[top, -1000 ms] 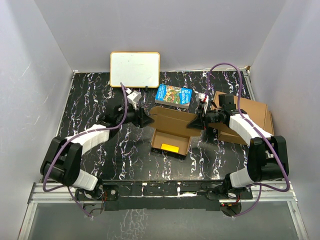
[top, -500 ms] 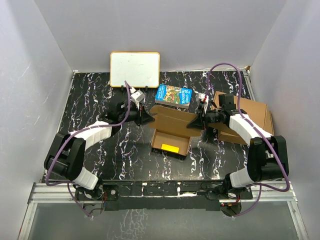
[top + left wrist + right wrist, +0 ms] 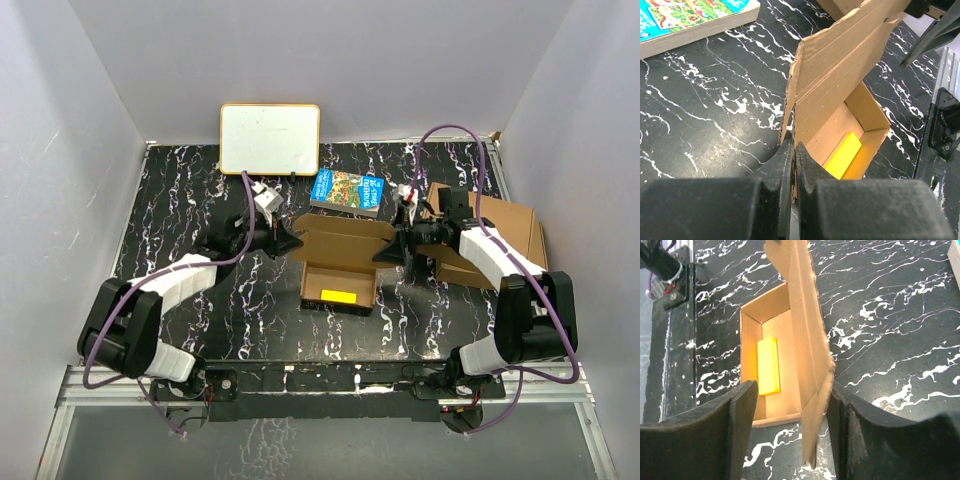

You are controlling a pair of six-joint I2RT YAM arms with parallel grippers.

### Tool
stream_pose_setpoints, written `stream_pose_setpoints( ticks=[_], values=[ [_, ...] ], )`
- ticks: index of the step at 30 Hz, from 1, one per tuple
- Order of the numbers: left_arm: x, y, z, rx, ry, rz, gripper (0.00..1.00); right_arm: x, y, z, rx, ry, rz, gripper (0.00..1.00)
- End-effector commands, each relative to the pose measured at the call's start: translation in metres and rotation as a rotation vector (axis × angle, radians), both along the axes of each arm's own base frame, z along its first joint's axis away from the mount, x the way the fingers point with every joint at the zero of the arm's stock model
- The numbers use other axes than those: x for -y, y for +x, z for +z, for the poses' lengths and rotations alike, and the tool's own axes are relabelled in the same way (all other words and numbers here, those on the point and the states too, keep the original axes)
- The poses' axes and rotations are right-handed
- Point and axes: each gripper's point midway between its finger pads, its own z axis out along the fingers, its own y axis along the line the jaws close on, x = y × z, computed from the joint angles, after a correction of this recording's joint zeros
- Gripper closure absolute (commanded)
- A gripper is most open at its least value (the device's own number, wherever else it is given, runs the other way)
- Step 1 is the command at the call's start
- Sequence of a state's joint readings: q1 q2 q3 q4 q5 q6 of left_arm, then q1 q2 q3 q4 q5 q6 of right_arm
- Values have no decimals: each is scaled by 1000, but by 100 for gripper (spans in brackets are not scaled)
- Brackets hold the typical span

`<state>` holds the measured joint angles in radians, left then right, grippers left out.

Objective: Fold the paper box

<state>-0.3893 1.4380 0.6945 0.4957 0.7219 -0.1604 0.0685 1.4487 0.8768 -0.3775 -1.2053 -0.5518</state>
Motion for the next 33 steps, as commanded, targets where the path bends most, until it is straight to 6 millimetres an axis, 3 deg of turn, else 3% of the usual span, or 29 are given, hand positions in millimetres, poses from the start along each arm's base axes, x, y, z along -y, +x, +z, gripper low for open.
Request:
stream_pose_setpoints(
  ticks=[1,5,12,29,33],
  values=[
    [-11,-1,27,122,-29,61,100,5,17,33,77,55,-6,34],
    [-19,-8,27,134,-20,95,100,26,24,45,65,87,-62,22],
    [-24,-13,28,141,-9,111,100,34,31,37,22,71,-103,21],
    [-25,-11,27,115,-1,127,100,24,30,21,46,-13,-68,56],
    [-25,-11,27,109,-1,123,100,25,33,20,58,-30,-81,58]
  ],
)
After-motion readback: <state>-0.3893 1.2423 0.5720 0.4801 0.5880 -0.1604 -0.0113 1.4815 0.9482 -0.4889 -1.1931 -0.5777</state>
